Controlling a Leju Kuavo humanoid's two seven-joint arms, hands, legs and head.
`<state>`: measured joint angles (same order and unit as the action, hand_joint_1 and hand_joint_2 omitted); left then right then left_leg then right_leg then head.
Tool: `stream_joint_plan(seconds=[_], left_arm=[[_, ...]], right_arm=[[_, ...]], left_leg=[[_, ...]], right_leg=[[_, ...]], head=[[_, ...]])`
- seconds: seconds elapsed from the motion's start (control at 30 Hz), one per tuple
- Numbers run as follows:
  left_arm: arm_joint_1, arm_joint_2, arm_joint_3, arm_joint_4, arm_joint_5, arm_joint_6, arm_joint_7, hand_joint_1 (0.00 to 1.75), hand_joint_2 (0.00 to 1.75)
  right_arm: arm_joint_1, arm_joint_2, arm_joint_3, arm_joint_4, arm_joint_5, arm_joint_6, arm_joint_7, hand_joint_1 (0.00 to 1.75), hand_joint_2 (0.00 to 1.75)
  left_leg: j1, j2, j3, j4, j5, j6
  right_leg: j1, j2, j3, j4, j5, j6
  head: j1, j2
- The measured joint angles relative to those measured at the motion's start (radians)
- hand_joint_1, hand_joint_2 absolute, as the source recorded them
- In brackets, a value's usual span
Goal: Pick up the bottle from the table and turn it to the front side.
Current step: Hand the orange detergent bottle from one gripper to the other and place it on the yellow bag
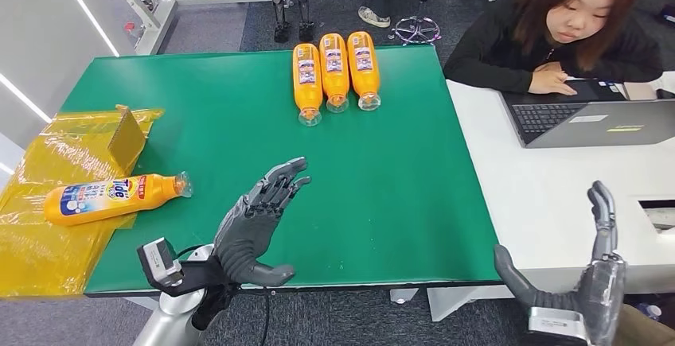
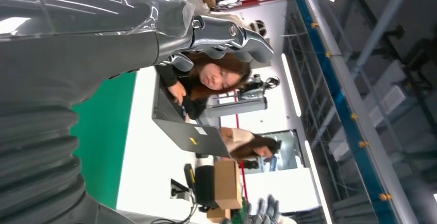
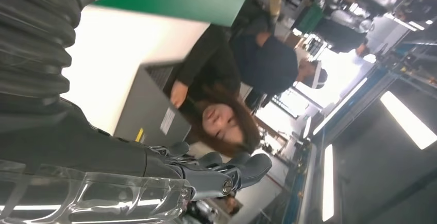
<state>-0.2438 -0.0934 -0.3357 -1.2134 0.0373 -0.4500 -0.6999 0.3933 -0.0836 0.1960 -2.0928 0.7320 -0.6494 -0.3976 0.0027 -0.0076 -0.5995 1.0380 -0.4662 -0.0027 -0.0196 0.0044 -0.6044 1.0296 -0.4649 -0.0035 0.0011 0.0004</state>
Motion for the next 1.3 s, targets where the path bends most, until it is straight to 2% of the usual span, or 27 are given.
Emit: stream_joint_plan(seconds=[0.33, 0.57, 0.73, 1.03, 1.3], left_arm=[[0.015, -0.013, 0.0, -0.034, -0.004, 0.0, -0.001, 0.0, 1.75], [0.029, -0.035, 0.014, -0.063, 0.009, 0.016, -0.001, 0.0, 1.75], [0.094, -0.044, 0.03, -0.147, -0.032, 0.1, -0.001, 0.0, 1.75], [0.205, -0.037, 0.043, -0.268, -0.08, 0.158, -0.002, 0.0, 1.75], [0.235, -0.029, 0.043, -0.328, -0.103, 0.168, -0.002, 0.0, 1.75]], right_arm=[[-0.015, -0.03, 0.045, 0.0, -0.011, 0.002, -0.001, 0.0, 1.75], [-0.027, -0.034, 0.082, 0.001, -0.084, -0.023, -0.013, 0.0, 1.75], [-0.031, -0.021, 0.121, 0.008, -0.111, -0.031, -0.033, 0.0, 1.75], [-0.071, -0.023, 0.173, 0.06, -0.132, -0.032, -0.072, 0.0, 1.75], [-0.096, -0.024, 0.196, 0.068, -0.164, -0.033, -0.078, 0.0, 1.75]], left_leg=[[0.0, -0.001, 0.0, 0.0, 0.0, 0.0], [0.0, -0.001, 0.0, 0.0, 0.0, 0.0], [0.0, 0.0, 0.0, 0.0, 0.0, 0.0], [0.0, -0.001, 0.0, -0.001, 0.0, 0.0], [0.0, -0.001, 0.0, -0.001, 0.0, 0.0]], right_leg=[[0.0, -0.001, 0.0, 0.0, 0.0, 0.0], [0.0, -0.001, 0.0, 0.0, 0.0, 0.0], [0.0, 0.0, 0.0, 0.0, 0.0, 0.0], [0.0, 0.0, 0.0, 0.0, -0.001, 0.0], [0.0, -0.001, 0.0, 0.0, -0.001, 0.0]], head=[[0.0, 0.0], [0.0, 0.0], [0.0, 0.0], [0.0, 0.0], [0.0, 0.0]])
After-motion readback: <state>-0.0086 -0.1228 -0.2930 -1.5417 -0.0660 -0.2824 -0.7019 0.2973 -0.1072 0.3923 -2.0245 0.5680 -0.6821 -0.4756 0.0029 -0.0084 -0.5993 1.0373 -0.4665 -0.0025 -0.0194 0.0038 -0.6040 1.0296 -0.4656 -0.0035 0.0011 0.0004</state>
